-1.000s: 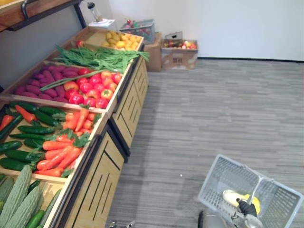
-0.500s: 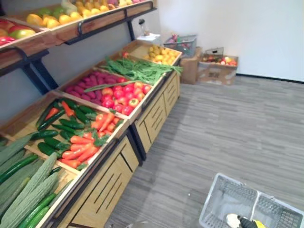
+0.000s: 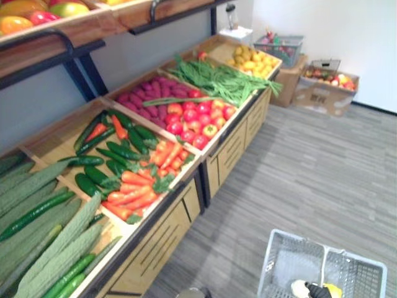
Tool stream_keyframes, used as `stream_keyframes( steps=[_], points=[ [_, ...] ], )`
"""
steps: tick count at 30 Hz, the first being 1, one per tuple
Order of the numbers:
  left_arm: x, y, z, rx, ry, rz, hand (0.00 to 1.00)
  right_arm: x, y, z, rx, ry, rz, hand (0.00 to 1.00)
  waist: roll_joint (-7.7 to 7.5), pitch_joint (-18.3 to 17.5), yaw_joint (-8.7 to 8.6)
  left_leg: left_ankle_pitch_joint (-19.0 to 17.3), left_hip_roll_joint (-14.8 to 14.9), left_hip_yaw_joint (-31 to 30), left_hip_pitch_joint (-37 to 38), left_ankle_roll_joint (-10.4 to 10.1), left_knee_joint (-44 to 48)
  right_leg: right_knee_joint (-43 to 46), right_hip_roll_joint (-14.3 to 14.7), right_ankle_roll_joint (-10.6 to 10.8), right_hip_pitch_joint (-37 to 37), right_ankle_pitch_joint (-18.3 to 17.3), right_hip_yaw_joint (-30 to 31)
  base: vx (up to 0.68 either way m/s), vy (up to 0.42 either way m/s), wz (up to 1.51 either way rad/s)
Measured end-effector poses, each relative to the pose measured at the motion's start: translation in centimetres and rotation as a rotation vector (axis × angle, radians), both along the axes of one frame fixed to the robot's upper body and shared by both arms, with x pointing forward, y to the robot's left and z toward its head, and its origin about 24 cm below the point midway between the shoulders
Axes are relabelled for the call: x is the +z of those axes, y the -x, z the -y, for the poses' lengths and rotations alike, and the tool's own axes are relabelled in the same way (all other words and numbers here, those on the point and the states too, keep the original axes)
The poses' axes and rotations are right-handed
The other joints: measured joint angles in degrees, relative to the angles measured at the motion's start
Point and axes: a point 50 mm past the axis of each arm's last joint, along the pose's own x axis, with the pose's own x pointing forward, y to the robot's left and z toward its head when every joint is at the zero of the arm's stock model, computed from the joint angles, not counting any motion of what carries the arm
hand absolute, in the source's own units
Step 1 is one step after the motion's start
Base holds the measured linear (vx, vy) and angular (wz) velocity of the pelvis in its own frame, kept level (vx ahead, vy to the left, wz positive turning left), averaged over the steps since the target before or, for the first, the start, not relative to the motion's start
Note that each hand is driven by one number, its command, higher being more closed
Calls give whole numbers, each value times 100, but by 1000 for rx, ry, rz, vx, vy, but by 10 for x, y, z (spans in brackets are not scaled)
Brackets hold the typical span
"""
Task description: Pick vegetable in the basket
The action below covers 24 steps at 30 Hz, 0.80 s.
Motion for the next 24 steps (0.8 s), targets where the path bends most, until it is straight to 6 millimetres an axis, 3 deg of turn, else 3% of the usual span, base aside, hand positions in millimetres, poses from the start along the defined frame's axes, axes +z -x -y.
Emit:
stream_keyframes(
  steps=[2,3,4,5,9,11,12,13,14,16,19,20,22,23,24],
  points=[
    [1,1,-3,-16,-8,-6,0,0,-3,-3,4,-5,19,100,46,-3,-124,-58,2,-257,286,49,-109,949,85,69,-356,451,410,200,53,50],
    [2,-1,-6,-17,-16,-2,0,-1,-4,-8,4,-19,25,100,-41,-4,-154,-82,14,-393,393,59,-137,1218,125,-45,-524,350,471,244,-26,76],
    [3,-2,-9,-18,-26,3,0,-1,-5,-13,-3,-33,33,100,-130,8,-169,-96,22,-549,556,37,-211,1373,174,-71,-691,4,434,254,-60,65],
    [3,-2,-10,-15,-27,2,0,-1,-6,-14,-5,-34,35,100,-145,2,-199,-114,54,-634,610,24,-210,1328,203,-81,-749,-120,385,316,-159,80],
    [2,-6,-5,2,-16,19,0,-1,-7,-15,-16,-37,48,100,-18,-13,-221,-296,472,-1230,915,-332,-151,-114,587,-175,-954,-311,408,281,-271,77],
    [3,-7,-9,32,-22,30,0,-2,-6,-20,-19,-52,46,100,-100,-20,-181,-468,630,-1534,934,-580,-71,-1390,772,-125,-835,50,737,231,-349,76],
    [5,-7,-14,44,-35,37,0,-4,-5,-25,-21,-67,40,100,-253,8,-184,-561,619,-1702,933,-730,5,-1942,775,53,-711,435,977,290,-442,76],
    [4,-7,-12,66,-26,34,0,-6,-1,-24,-32,-72,22,100,-200,-22,-129,-629,822,-1869,900,-816,80,-2084,959,127,-418,77,962,364,-598,71],
    [2,-13,0,74,6,50,0,-2,-8,-14,-43,-52,38,100,76,15,-54,-632,1189,-2020,834,-957,94,-1857,1215,43,-522,-60,817,220,-368,49],
    [1,-16,5,107,23,61,0,0,-12,-10,-48,-42,47,100,233,52,-72,-548,1318,-2206,861,-1132,-90,-1455,1262,-59,-618,-380,623,117,-252,42],
    [0,-15,8,123,32,62,0,0,-11,-9,-56,-44,47,100,247,32,-72,-491,1365,-2436,943,-1228,-345,-992,1245,-175,-686,-966,528,120,-302,52],
    [0,-15,7,141,29,66,0,-1,-9,-10,-59,-46,40,100,257,-8,-108,-457,1392,-2638,933,-1189,-532,-780,1189,-242,-692,-1479,302,120,-336,72],
    [0,-7,7,158,29,52,0,-2,-5,-10,-62,-46,29,100,278,-159,-103,-119,1443,-2635,925,-998,-743,-676,1240,-365,-760,-1716,128,152,-286,62],
    [0,-5,6,159,26,49,0,-3,-4,-10,-59,-49,19,100,218,-203,-113,173,1458,-2630,782,-998,-696,-741,1239,-400,-733,-1722,-13,226,-288,65],
    [1,-5,5,153,19,53,0,-2,-6,-9,-60,-47,17,100,260,-244,-146,319,1482,-2628,450,-855,-428,-904,1237,-464,-628,-1678,-219,223,-285,77]
  ],
)
